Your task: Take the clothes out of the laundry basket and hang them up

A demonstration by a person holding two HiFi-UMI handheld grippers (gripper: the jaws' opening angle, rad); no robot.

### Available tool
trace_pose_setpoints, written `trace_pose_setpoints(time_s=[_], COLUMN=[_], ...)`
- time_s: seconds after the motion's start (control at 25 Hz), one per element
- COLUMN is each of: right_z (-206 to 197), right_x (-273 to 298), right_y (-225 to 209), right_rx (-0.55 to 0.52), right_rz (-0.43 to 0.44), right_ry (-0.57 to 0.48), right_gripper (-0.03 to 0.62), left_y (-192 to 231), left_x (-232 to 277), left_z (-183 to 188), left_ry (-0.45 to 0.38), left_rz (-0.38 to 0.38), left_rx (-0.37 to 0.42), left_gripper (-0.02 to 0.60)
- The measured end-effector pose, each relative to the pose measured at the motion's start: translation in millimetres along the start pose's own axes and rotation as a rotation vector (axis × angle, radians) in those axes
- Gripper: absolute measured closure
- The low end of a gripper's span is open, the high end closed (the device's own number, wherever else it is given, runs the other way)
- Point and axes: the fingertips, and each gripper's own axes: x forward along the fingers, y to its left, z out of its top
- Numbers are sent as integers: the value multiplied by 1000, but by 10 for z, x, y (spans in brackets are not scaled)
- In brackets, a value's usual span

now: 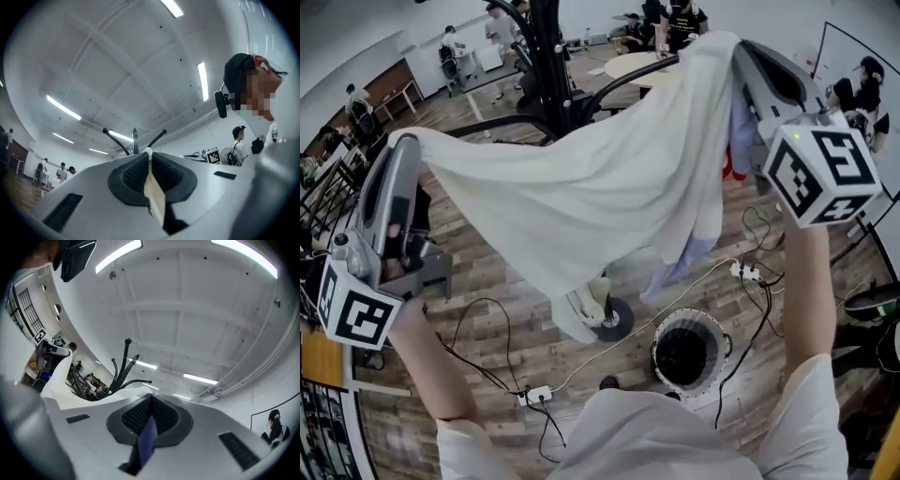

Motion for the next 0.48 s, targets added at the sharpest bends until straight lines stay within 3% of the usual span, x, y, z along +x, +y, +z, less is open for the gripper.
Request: trace_pose_setpoints(time_s=[0.24, 0.48], right_z=[151, -6], right_x=[463, 682], right_y=[37, 124], right_rx=[-36, -71], right_rz=[-6, 12], right_ry=[-12, 18], right_gripper=[588, 588], left_y=[419, 642], left_x=[-320, -515], left_z=[162, 122], left_ry=[-31, -5], left_rz=[112, 206], left_rx=[36, 32], left_gripper=[546, 546])
